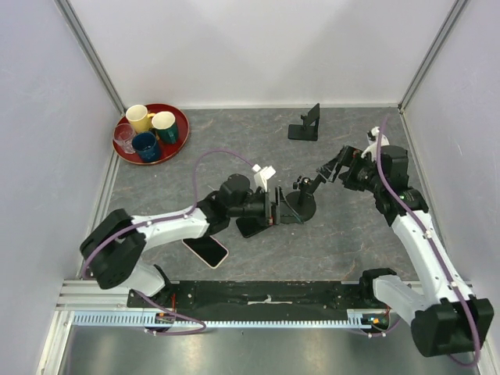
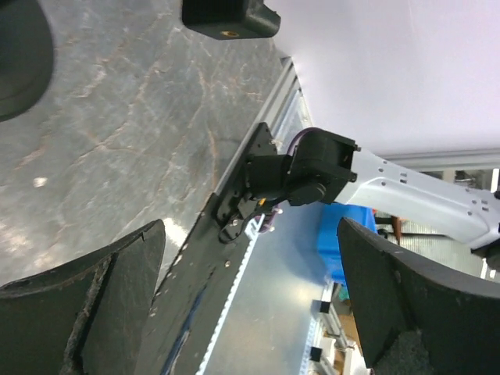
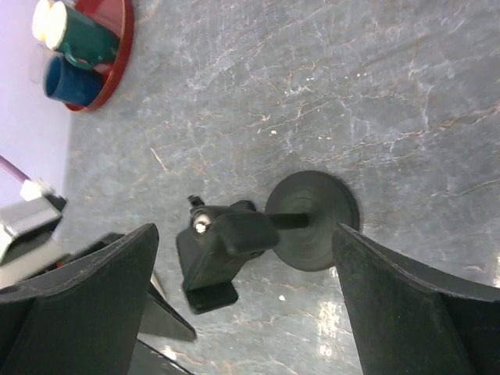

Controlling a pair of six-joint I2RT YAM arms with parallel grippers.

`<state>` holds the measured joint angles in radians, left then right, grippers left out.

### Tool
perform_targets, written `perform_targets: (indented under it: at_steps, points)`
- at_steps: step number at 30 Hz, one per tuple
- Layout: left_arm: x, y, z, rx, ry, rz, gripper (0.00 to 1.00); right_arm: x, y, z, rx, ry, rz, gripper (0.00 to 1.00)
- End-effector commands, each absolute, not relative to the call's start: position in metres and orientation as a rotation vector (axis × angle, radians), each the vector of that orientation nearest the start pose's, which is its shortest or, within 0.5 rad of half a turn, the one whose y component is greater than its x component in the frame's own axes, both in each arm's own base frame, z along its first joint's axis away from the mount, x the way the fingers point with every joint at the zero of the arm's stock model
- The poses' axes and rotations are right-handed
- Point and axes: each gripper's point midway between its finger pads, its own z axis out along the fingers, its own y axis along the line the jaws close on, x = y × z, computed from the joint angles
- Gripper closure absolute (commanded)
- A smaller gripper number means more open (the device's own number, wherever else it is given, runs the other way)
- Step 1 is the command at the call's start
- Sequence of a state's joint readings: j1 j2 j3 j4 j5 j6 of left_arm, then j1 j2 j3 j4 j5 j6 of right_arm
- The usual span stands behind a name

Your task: Place the phone on the phone stand

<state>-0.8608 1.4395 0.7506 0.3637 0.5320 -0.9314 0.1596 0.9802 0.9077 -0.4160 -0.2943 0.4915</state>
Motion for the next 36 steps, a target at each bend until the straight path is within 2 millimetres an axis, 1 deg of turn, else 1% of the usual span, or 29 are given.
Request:
perform_targets:
  at_steps: [1,2,3,4,5,6,7,8,9,10,11,12,13,14,15,17,18,20,22,25,28,33,36]
  points:
    - [0.186,-0.427,0.232,0.233,2.014,-1.777,0.04,0.299,0.132,0.238,0.210,1.999,1.087,0.02]
    - [0.192,-0.432,0.230,0.194,2.000,-1.756,0.04,0.299,0.132,0.235,0.223,1.996,1.111,0.02]
    - [0.196,-0.435,0.229,0.169,1.996,-1.747,0.04,0.297,0.136,0.239,0.223,1.974,1.156,0.02]
    - [0.201,-0.438,0.234,0.130,1.974,-1.760,0.03,0.295,0.137,0.232,0.237,1.982,1.168,0.02]
    - [0.208,-0.443,0.227,0.085,1.973,-1.740,0.03,0.296,0.134,0.229,0.257,1.980,1.164,0.02]
    - [0.212,-0.444,0.227,0.055,1.968,-1.741,0.03,0.298,0.129,0.230,0.275,1.965,1.163,0.02]
    - [0.215,-0.448,0.230,0.019,1.956,-1.761,0.03,0.296,0.129,0.225,0.307,1.973,1.187,0.02]
    - [0.221,-0.451,0.223,-0.018,1.962,-1.744,0.04,0.296,0.131,0.225,0.317,1.962,1.212,0.02]
    - [0.225,-0.453,0.221,-0.041,1.966,-1.742,0.05,0.298,0.133,0.232,0.299,1.921,1.236,0.03]
    - [0.228,-0.456,0.223,-0.064,1.961,-1.750,0.06,0.294,0.136,0.226,0.344,1.927,1.297,0.04]
    - [0.232,-0.458,0.225,-0.074,1.947,-1.754,0.10,0.294,0.137,0.225,0.350,1.916,1.310,0.05]
    - [0.234,-0.462,0.218,-0.074,1.961,-1.748,0.13,0.296,0.137,0.225,0.348,1.907,1.316,0.10]
    - [0.236,-0.465,0.225,-0.069,1.948,-1.756,0.16,0.296,0.138,0.222,0.351,1.912,1.318,0.12]
    - [0.236,-0.467,0.217,-0.078,1.988,-1.741,0.19,0.296,0.138,0.221,0.346,1.915,1.315,0.14]
    - [0.237,-0.469,0.214,-0.083,2.000,-1.736,0.20,0.296,0.138,0.220,0.346,1.917,1.314,0.16]
    - [0.239,-0.469,0.213,-0.100,1.999,-1.732,0.23,0.297,0.138,0.220,0.340,1.915,1.309,0.18]
    - [0.240,-0.467,0.210,-0.118,2.006,-1.725,0.24,0.297,0.137,0.220,0.342,1.917,1.307,0.20]
    - [0.242,-0.464,0.207,-0.145,2.009,-1.711,0.27,0.298,0.137,0.219,0.351,1.917,1.304,0.22]
    - [0.243,-0.463,0.205,-0.149,2.005,-1.704,0.28,0.299,0.136,0.214,0.358,1.924,1.300,0.23]
    - [0.243,-0.463,0.198,-0.157,2.035,-1.694,0.28,0.300,0.136,0.208,0.361,1.938,1.293,0.23]
    - [0.247,-0.458,0.192,-0.188,2.040,-1.679,0.29,0.302,0.135,0.204,0.363,1.948,1.283,0.24]
    - [0.252,-0.451,0.186,-0.216,2.050,-1.647,0.38,0.304,0.136,0.195,0.364,1.965,1.289,0.25]
    - [0.252,-0.452,0.184,-0.206,2.063,-1.644,0.42,0.306,0.138,0.196,0.352,1.954,1.307,0.27]
